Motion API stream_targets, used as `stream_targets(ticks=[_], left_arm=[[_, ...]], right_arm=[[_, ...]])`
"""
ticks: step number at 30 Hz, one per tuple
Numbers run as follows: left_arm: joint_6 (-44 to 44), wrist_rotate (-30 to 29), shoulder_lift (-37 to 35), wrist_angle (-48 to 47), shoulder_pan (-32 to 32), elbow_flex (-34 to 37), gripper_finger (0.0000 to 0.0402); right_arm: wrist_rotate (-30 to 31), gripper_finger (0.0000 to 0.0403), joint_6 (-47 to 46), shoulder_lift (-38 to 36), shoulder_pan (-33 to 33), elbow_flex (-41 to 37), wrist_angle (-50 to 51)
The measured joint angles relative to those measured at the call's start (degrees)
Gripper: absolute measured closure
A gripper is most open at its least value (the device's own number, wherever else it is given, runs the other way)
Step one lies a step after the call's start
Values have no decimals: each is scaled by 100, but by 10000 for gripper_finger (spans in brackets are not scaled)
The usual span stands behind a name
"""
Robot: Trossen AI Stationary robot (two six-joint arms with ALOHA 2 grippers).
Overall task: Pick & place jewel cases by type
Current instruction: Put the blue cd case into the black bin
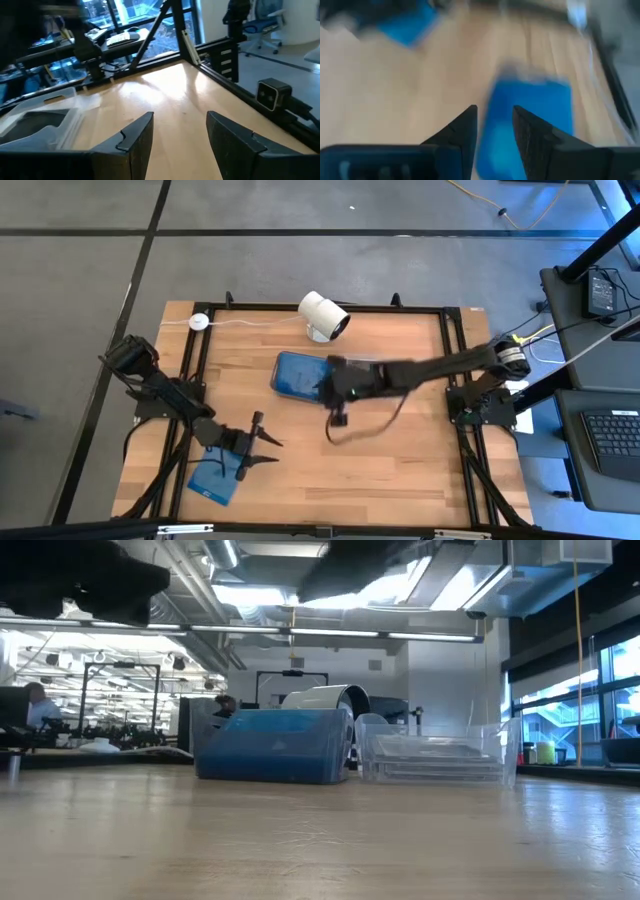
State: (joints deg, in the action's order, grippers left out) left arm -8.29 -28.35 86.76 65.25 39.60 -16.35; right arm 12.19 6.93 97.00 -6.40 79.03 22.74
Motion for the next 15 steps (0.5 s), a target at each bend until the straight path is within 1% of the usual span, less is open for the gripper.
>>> stream_targets(ticks=[4,6,7,11,13,15], left_arm=[[0,-341,0,-2,252,-1,220],[1,-361,0,-6,383,-1,220],[4,-363,0,-41,462,-1,219],[18,-411,0,-79,754,-3,212],[92,-194,-2,-231,886,-8,204],[44,19,9,-374,1011,-1,199]], right_arm=[[-25,275,202,134,-344,-893,-2250],[-112,275,217,204,-460,-1297,-2999],[-271,275,220,240,-512,-1480,-3336],[-1128,275,222,332,-677,-2013,-4185],[-1536,275,222,368,-747,-2150,-4429],[-1813,276,246,372,-805,-2229,-4499]])
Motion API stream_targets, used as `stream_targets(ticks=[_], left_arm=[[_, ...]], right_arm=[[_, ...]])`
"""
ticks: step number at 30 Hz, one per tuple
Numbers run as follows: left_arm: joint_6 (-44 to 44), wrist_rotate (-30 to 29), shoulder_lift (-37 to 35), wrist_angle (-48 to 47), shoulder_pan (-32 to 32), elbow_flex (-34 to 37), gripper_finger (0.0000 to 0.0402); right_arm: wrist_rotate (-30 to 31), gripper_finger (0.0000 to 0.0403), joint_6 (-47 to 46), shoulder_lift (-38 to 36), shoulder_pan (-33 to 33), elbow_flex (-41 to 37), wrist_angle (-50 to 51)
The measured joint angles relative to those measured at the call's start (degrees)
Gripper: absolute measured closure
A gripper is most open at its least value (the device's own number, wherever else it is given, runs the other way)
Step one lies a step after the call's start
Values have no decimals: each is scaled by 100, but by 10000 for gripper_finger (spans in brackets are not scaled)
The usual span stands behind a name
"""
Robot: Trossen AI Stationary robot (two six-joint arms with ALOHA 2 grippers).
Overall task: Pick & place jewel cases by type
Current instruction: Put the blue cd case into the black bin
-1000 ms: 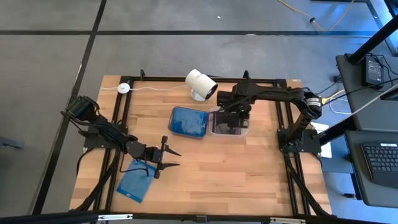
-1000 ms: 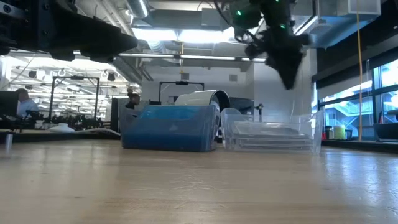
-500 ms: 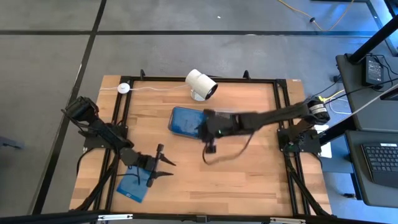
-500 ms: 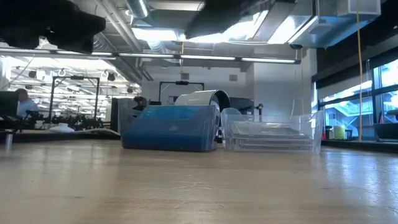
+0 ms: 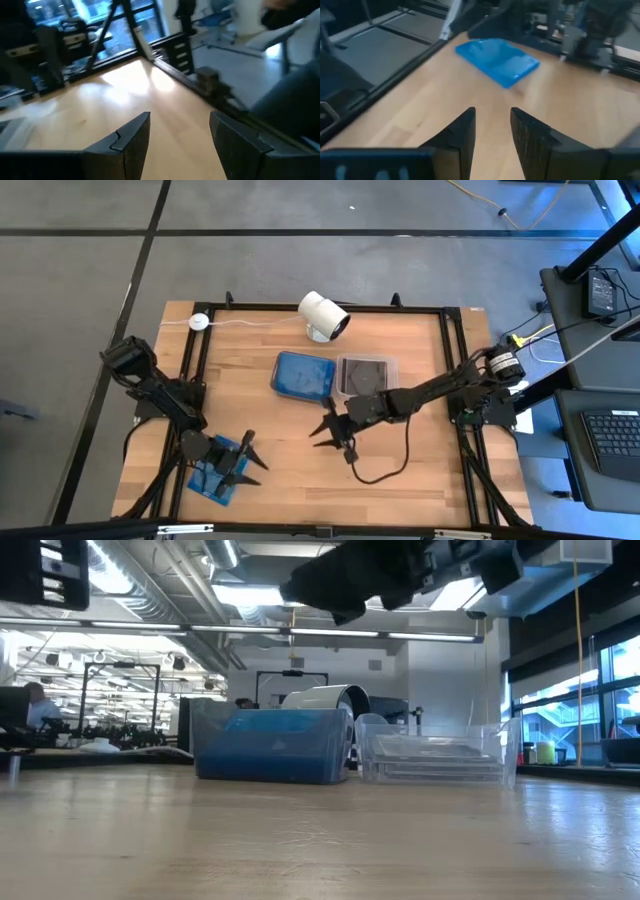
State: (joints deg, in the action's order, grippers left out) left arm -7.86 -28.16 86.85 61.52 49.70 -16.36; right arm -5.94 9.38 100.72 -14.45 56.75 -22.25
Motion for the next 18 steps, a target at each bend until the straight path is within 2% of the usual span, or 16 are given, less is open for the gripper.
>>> stream_targets(ticks=[2,5,8,11,14,16,18], left_arm=[[163,12,-5,68,57,-4,197],[1227,-334,-11,31,54,-5,198],[2034,-159,-200,-616,51,-35,200],[2840,323,-589,-2271,45,-349,199],[3715,776,-997,-4885,-41,-1086,198],[4226,1052,-1086,-6732,-84,-1676,199],[4618,1164,-1071,-8184,-83,-2235,201]], right_arm=[[-65,275,-4,1,-40,-4,-12],[-67,275,3,1,-50,-2,-114],[-47,276,3,1,-38,-2,-115],[128,276,5,1,-34,-3,-115],[248,276,11,1,-34,-3,-111],[327,276,14,1,-30,-3,-110],[398,276,14,1,-30,-2,-108]])
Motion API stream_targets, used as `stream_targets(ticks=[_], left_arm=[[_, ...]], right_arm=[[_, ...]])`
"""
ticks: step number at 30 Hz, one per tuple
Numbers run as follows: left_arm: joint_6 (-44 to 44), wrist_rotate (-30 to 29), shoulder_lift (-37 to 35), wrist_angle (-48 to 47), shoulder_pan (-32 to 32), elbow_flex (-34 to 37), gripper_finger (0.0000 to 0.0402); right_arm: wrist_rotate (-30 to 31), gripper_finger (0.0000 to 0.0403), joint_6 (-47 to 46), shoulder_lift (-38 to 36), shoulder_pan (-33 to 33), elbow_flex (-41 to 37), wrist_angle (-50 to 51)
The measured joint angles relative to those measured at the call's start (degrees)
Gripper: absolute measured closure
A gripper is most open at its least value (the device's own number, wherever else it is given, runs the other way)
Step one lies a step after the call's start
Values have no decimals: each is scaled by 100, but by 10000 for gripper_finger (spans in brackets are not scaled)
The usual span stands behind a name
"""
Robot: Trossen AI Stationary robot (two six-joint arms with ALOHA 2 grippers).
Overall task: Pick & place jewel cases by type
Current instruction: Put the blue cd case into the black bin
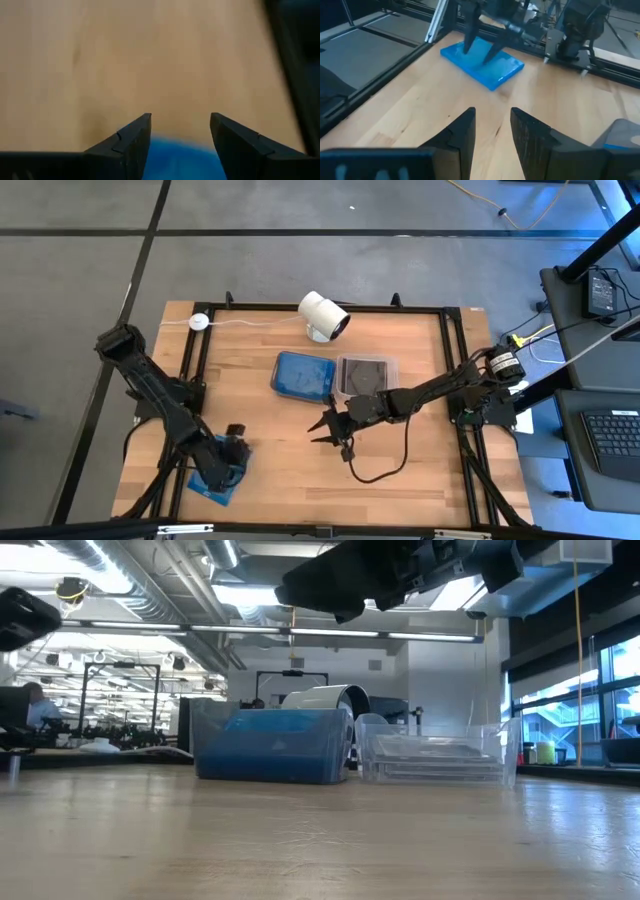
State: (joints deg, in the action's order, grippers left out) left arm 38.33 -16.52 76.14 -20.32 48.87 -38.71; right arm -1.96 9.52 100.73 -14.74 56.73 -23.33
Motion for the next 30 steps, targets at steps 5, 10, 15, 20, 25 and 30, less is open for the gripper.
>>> stream_targets(ticks=[5,10,15,20,25,30], left_arm=[[1143,542,145,-1582,25,-519,202],[2309,1789,335,-1633,15,-359,200],[2345,1865,749,-1567,43,-355,206],[2028,1967,1229,-1511,-83,-386,207],[1560,2051,1386,-1225,-372,-414,208],[878,1765,1418,-690,-797,-395,208]], right_arm=[[-3,276,-24,0,0,0,115],[-7,276,-30,0,0,0,208],[-7,276,-37,0,0,0,205],[-9,276,-41,0,0,0,231],[-11,276,11,102,-64,11,233],[-13,276,272,490,-187,11,196]])
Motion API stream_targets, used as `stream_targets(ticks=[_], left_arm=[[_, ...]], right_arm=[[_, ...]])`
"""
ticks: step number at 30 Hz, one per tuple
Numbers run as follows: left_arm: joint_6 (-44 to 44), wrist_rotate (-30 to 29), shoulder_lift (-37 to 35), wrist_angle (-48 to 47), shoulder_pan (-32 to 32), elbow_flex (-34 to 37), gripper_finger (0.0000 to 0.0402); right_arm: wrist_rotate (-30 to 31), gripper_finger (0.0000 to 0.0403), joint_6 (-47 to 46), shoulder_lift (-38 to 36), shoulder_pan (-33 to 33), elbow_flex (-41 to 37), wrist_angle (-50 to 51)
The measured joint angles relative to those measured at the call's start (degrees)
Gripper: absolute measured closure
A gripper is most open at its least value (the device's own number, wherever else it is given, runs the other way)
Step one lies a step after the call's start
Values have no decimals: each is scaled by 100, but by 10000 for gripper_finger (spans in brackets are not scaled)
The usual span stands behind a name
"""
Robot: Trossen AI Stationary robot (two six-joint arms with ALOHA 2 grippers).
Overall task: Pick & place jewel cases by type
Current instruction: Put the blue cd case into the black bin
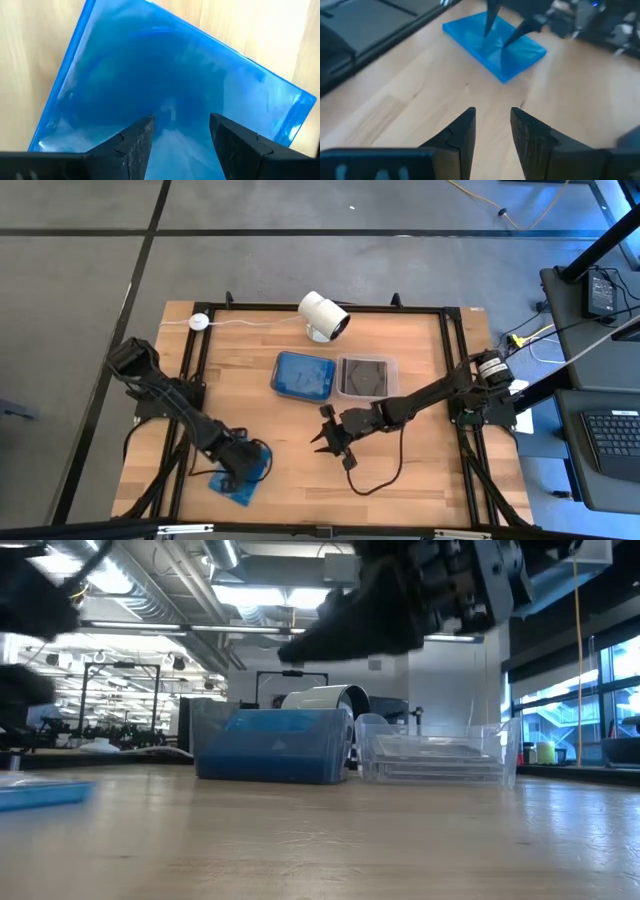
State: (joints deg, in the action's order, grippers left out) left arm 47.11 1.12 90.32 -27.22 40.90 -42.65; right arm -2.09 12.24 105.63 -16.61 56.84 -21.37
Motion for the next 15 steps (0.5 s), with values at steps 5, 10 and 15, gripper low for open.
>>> stream_targets(ticks=[5,10,15], left_arm=[[-565,-733,50,931,-483,40,208],[-1017,-870,63,1375,-1030,55,208],[-1849,-461,-53,1080,-1402,-113,208]], right_arm=[[16,276,-26,412,-47,0,-326],[82,276,-157,711,-51,-4,-423],[90,276,-165,802,-53,-4,-422]])
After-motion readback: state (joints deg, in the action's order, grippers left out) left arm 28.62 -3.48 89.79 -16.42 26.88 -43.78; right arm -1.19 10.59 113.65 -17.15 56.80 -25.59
